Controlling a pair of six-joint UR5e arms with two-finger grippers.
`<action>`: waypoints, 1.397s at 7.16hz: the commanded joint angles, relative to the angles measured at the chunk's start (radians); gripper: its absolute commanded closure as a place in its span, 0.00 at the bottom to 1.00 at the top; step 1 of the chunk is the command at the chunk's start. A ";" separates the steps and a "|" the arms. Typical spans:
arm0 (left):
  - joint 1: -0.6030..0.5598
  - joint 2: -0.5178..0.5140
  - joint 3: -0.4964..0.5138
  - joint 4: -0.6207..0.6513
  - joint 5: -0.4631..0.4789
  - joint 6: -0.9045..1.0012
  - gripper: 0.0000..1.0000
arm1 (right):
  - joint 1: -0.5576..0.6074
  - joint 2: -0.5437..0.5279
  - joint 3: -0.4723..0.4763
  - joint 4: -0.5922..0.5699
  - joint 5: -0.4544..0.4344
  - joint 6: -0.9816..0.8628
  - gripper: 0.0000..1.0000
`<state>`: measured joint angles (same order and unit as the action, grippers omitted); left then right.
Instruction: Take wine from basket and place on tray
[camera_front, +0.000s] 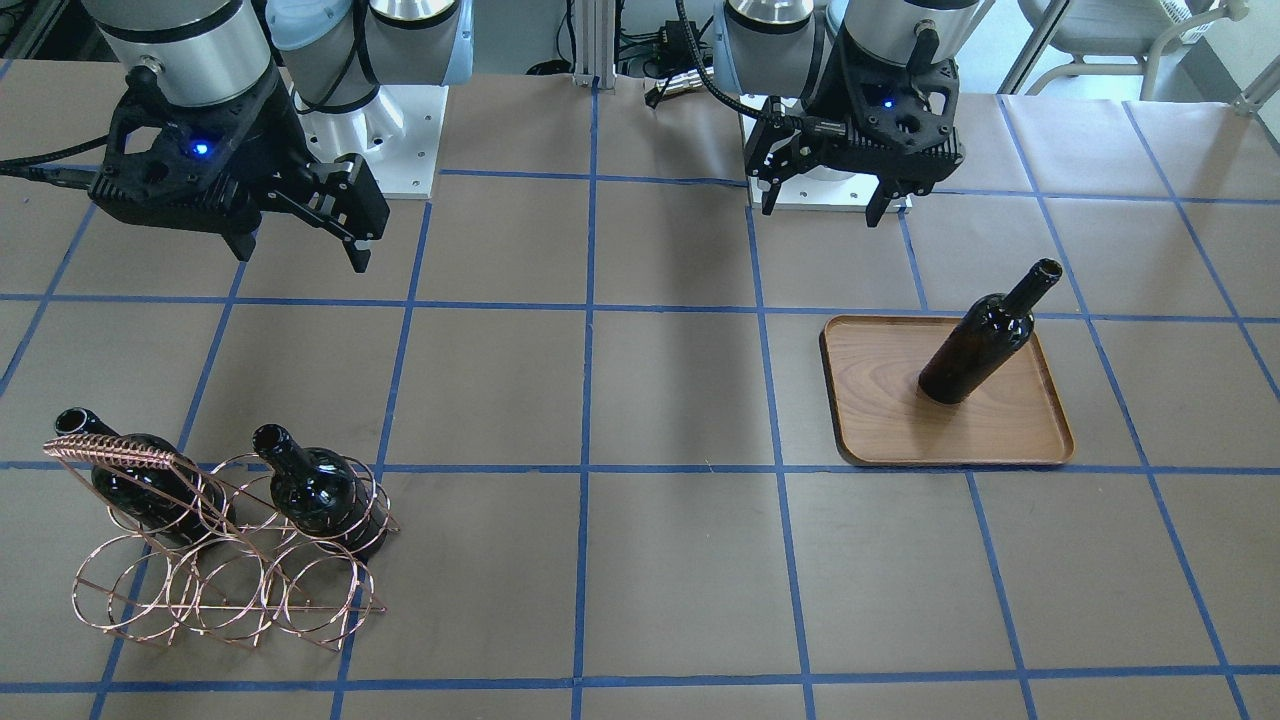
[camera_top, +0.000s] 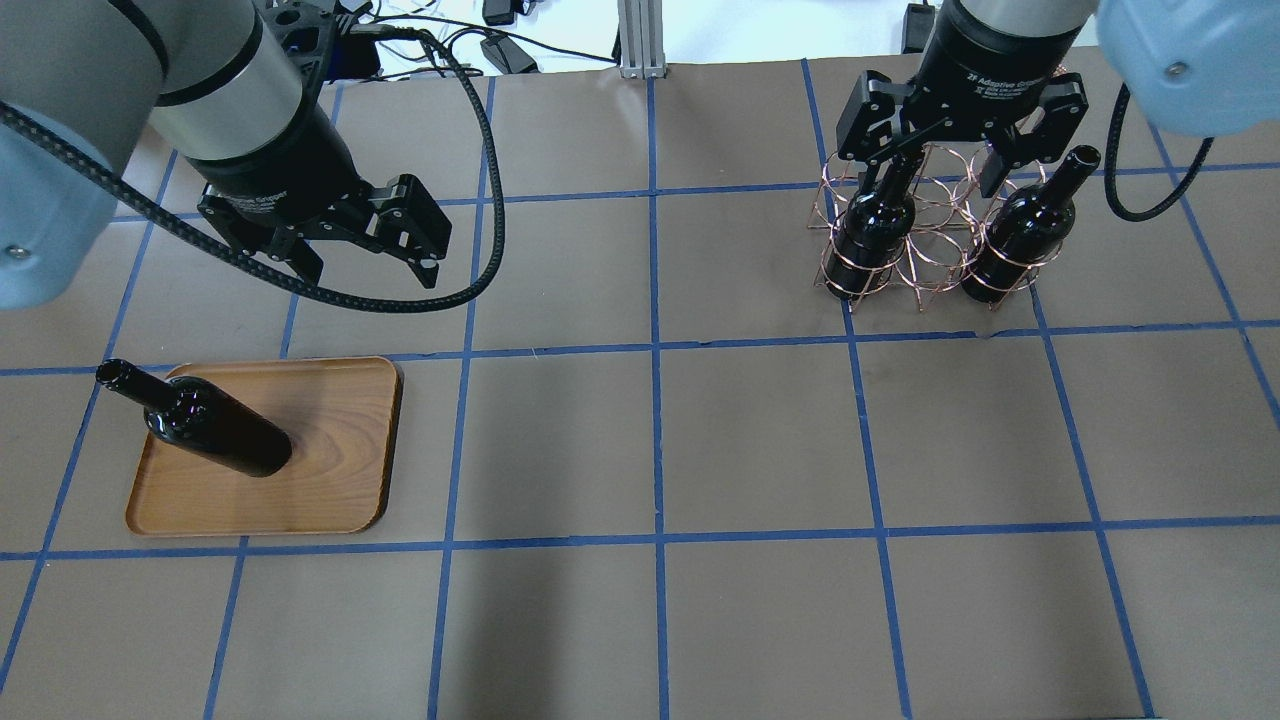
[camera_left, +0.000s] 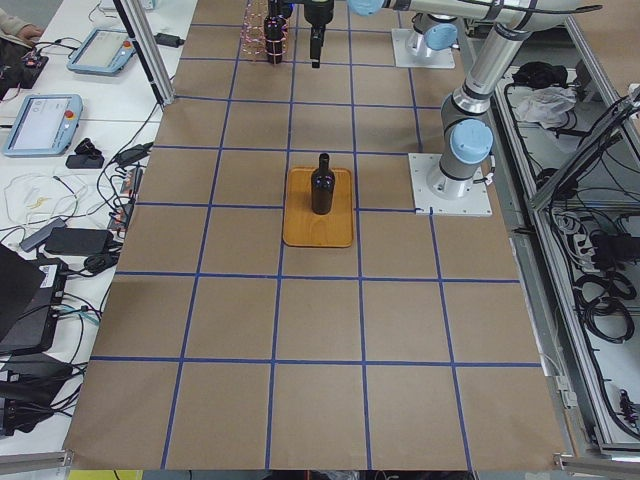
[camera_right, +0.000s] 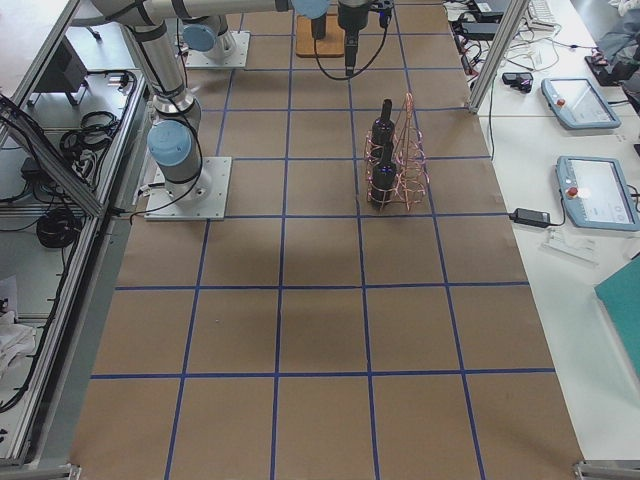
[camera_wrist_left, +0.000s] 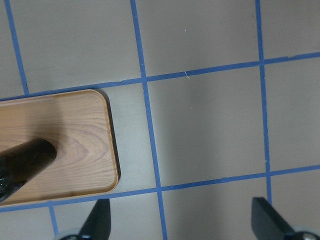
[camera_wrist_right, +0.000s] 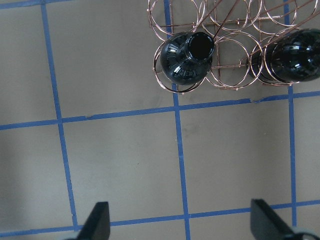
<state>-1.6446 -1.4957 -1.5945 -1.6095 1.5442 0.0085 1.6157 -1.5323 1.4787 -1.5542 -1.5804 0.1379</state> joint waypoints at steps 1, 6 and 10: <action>-0.001 0.018 -0.013 -0.004 0.002 -0.007 0.00 | 0.000 0.001 0.000 0.000 0.000 0.000 0.00; 0.008 0.018 -0.016 -0.004 0.002 -0.005 0.00 | 0.001 0.001 0.000 0.000 0.002 0.005 0.00; 0.006 0.018 -0.028 -0.003 0.000 -0.007 0.00 | 0.001 0.001 0.000 0.003 0.002 0.003 0.00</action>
<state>-1.6371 -1.4772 -1.6221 -1.6124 1.5441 0.0016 1.6164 -1.5309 1.4788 -1.5519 -1.5780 0.1412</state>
